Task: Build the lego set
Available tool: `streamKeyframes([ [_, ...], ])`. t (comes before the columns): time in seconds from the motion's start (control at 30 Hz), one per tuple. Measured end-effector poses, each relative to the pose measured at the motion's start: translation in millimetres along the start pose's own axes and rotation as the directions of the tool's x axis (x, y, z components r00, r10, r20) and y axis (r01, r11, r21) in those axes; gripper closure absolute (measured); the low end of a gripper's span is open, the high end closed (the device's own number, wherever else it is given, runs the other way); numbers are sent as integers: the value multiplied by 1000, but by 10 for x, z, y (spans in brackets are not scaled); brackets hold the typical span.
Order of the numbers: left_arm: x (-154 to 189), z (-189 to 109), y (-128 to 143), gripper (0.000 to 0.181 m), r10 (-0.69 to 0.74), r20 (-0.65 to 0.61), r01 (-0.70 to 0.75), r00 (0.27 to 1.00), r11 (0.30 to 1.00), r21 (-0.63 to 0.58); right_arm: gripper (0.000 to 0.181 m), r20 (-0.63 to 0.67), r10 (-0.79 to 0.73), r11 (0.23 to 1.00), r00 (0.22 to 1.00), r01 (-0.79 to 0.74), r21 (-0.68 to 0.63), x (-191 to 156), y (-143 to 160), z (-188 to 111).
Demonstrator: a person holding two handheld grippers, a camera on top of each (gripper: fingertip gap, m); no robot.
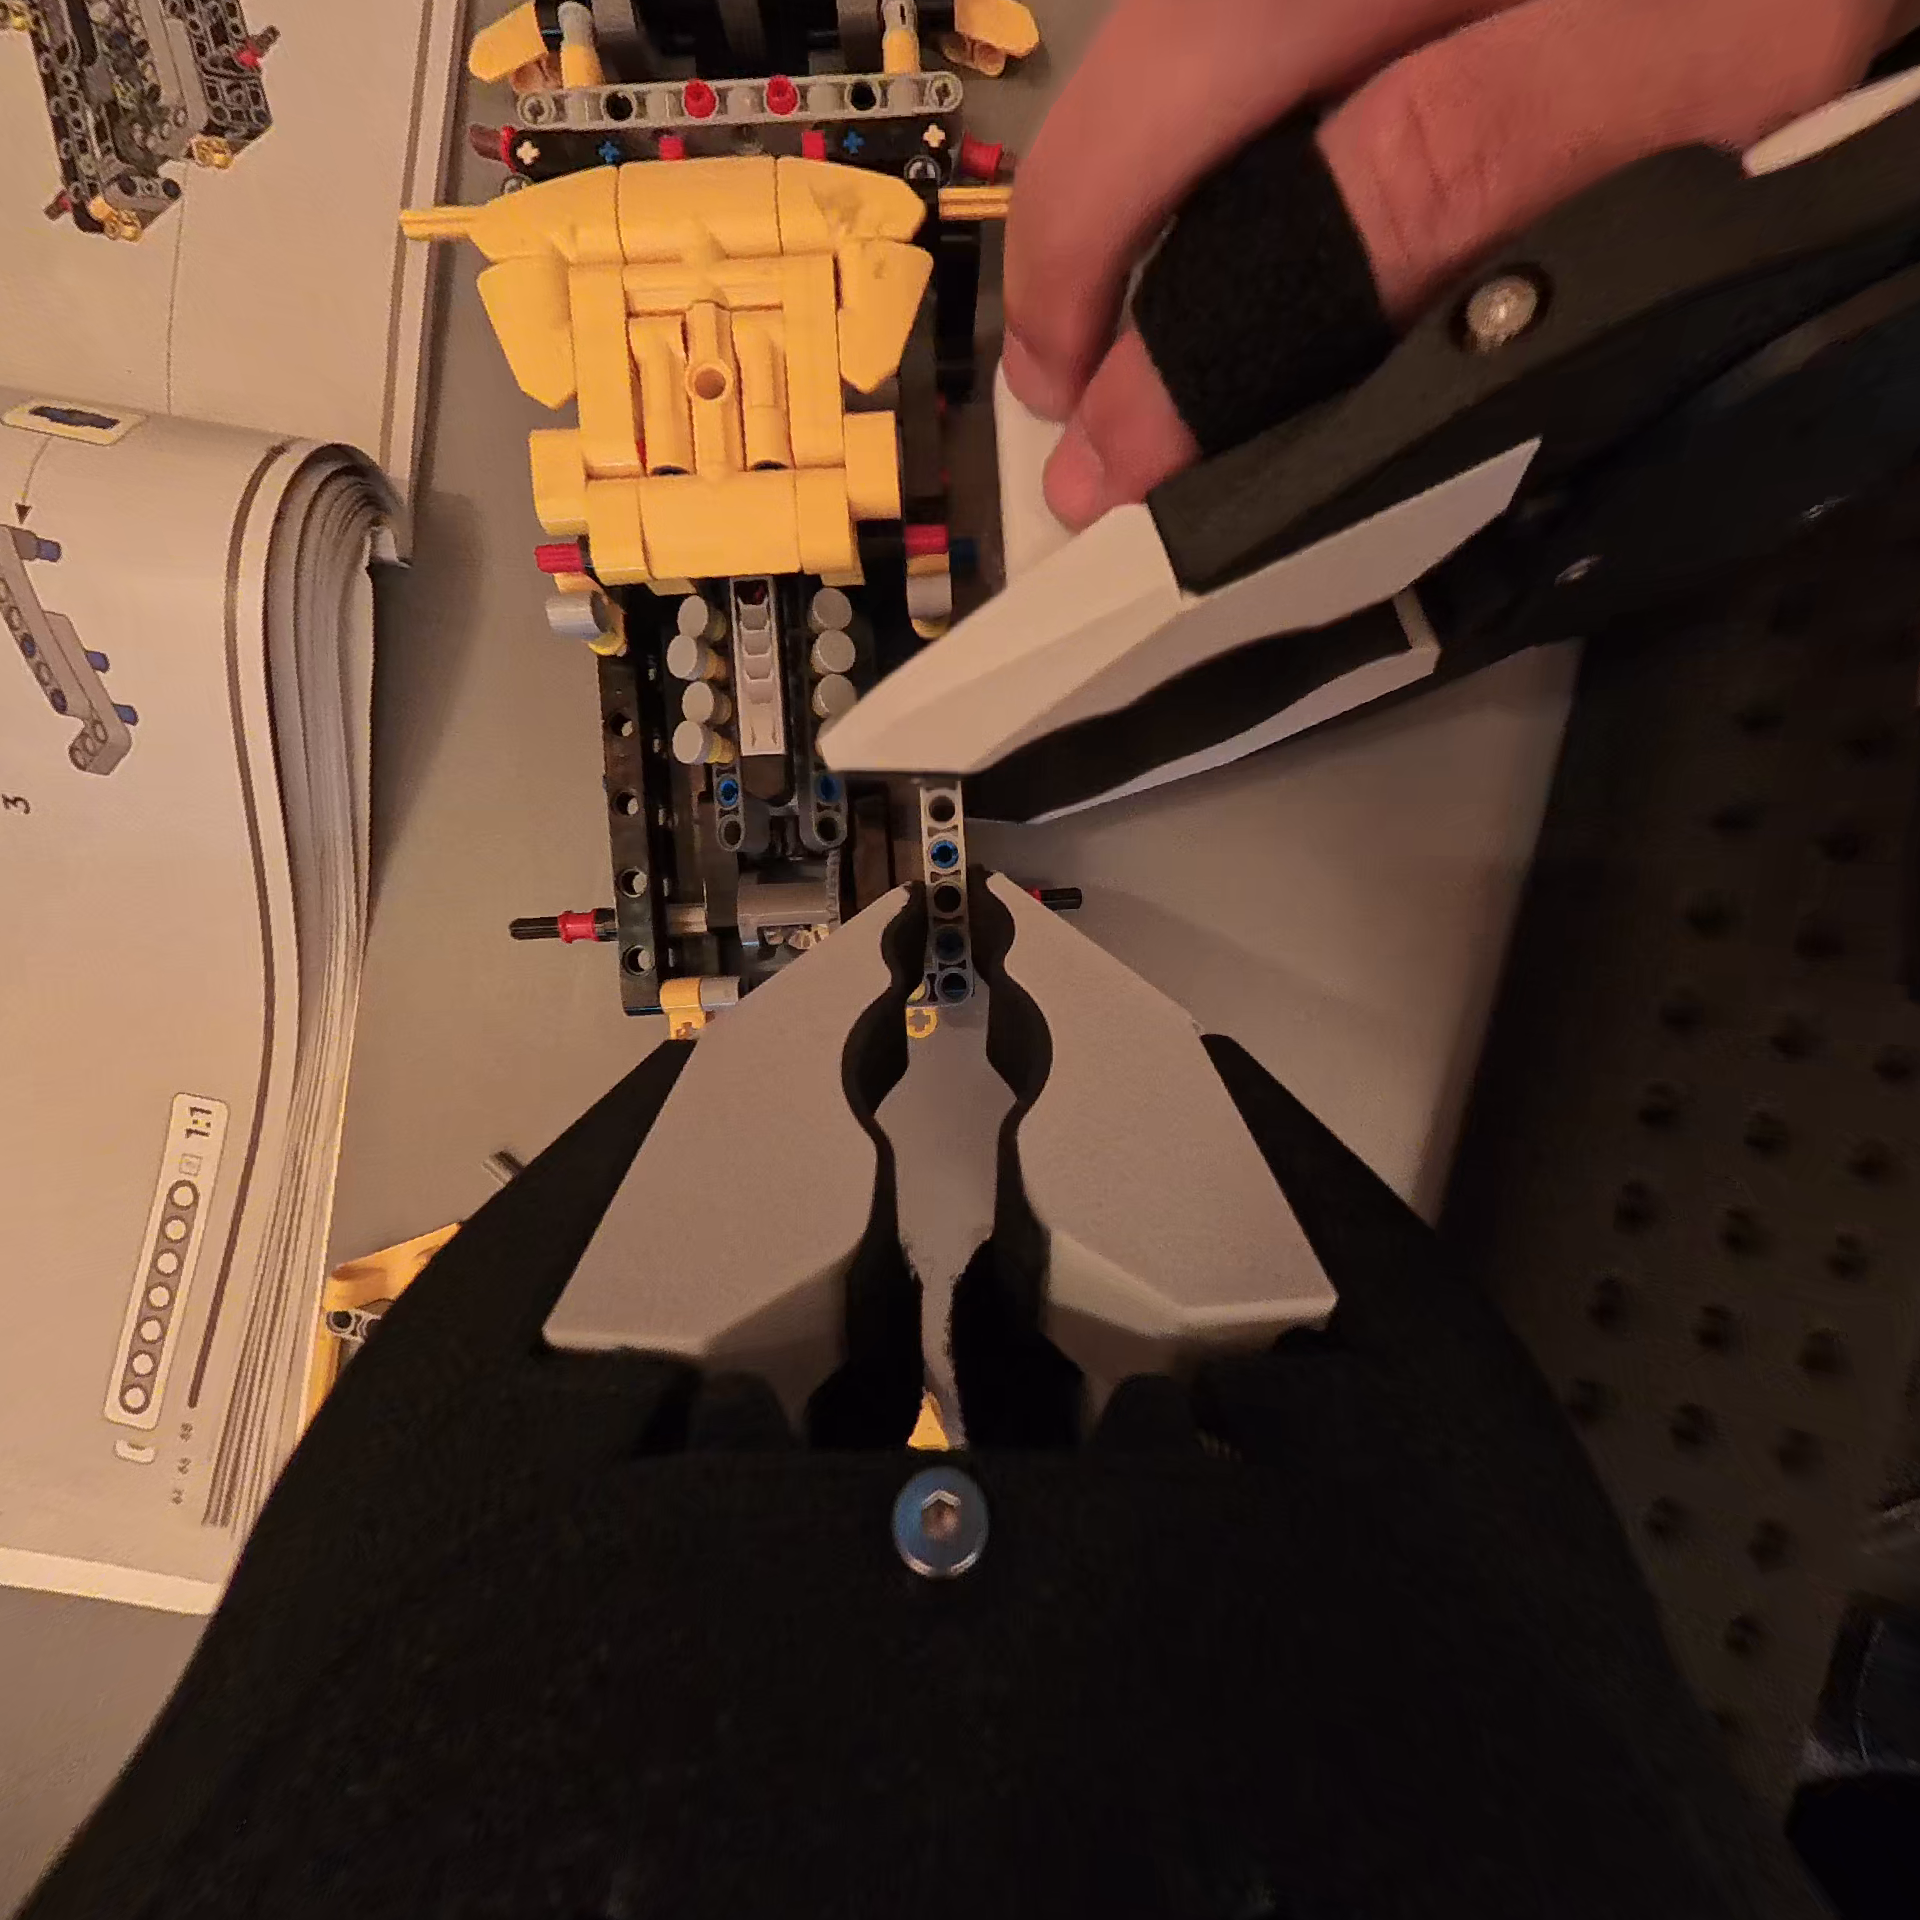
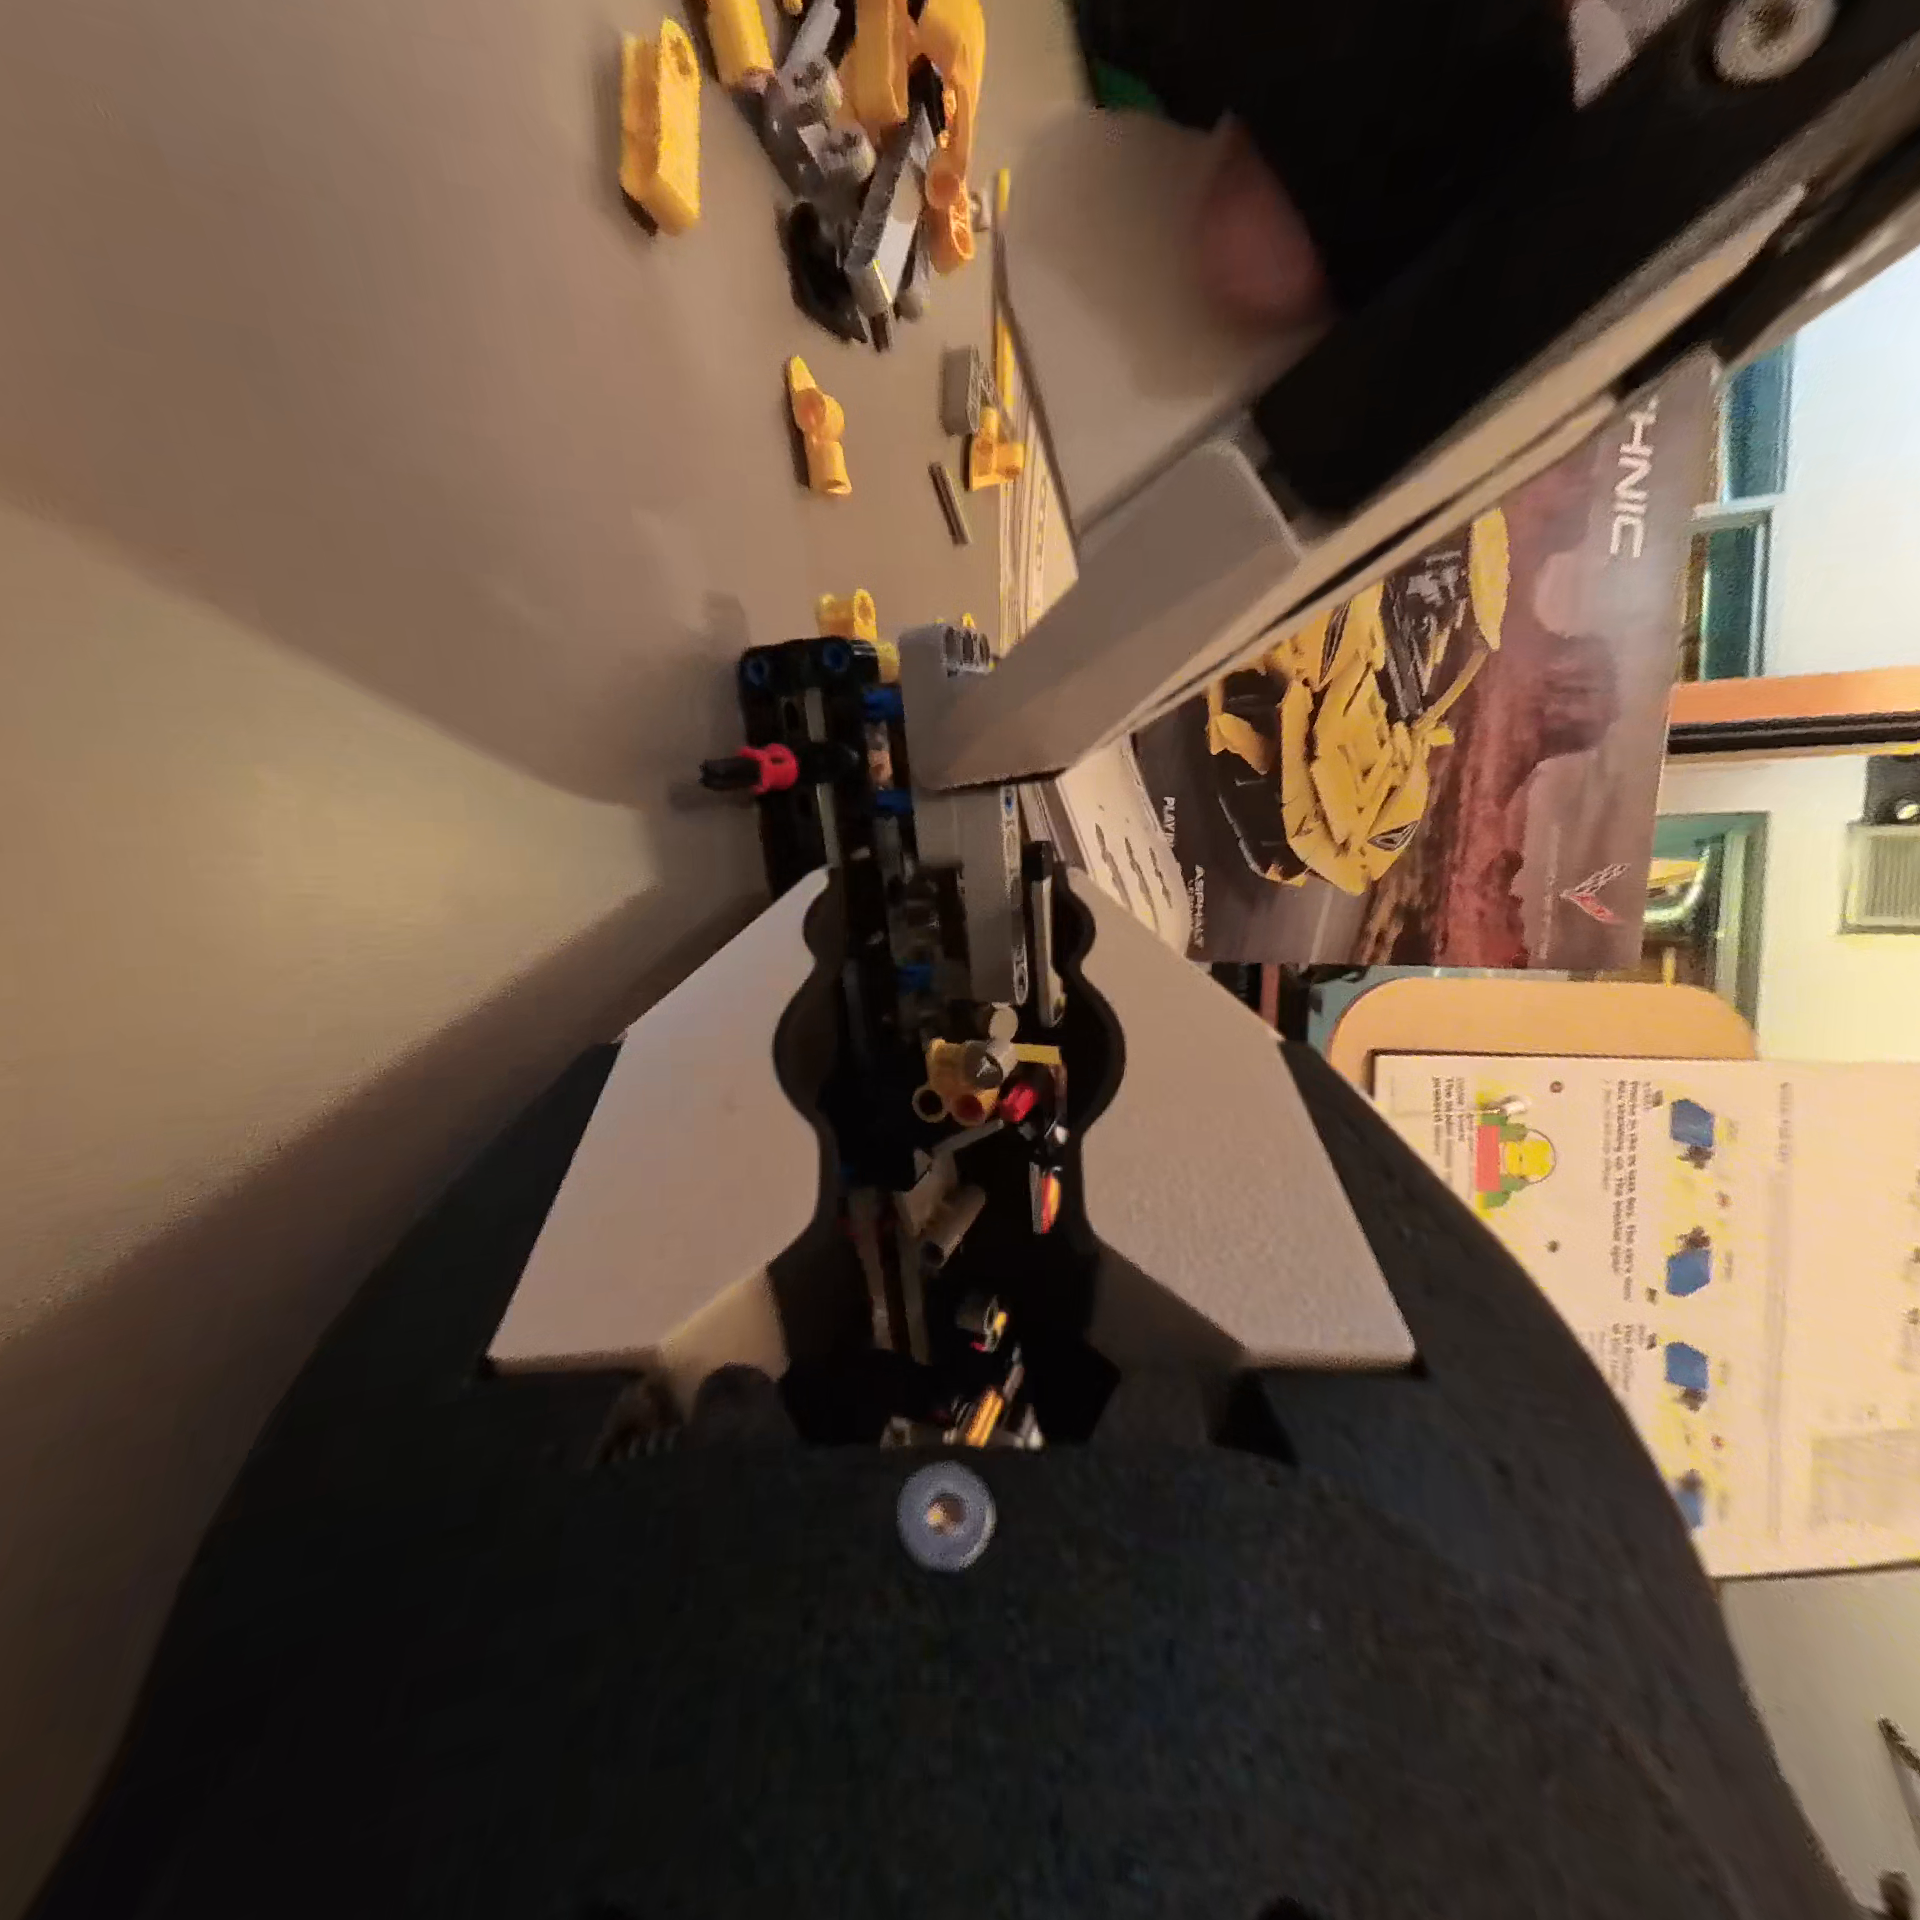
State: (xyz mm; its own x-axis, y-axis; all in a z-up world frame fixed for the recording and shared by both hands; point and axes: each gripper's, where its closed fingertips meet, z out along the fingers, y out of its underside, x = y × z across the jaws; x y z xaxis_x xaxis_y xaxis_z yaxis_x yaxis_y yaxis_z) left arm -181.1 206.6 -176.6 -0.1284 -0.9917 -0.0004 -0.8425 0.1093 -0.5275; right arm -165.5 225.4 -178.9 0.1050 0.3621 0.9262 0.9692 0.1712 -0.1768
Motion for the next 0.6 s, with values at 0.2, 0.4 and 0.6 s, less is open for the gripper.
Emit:
streamKeyframes([
  [0.2, -55, -1, 9, 174, 16, 53, -16, 998, 1000, 10, 149, -88, -174, 985, 981, 172, -31, 14, -12, 42],
  [0.4, -75, -4, -24, 173, -22, 51, 21, 998, 1000, 15, 151, -59, -104, 995, 993, 103, -11, 73, 9, 25],
  [0.6, 34, -252, -116, 144, -101, -96, 120, 990, 969, 218, 152, -6, -68, 998, 998, 68, 11, 129, 33, -68],
])
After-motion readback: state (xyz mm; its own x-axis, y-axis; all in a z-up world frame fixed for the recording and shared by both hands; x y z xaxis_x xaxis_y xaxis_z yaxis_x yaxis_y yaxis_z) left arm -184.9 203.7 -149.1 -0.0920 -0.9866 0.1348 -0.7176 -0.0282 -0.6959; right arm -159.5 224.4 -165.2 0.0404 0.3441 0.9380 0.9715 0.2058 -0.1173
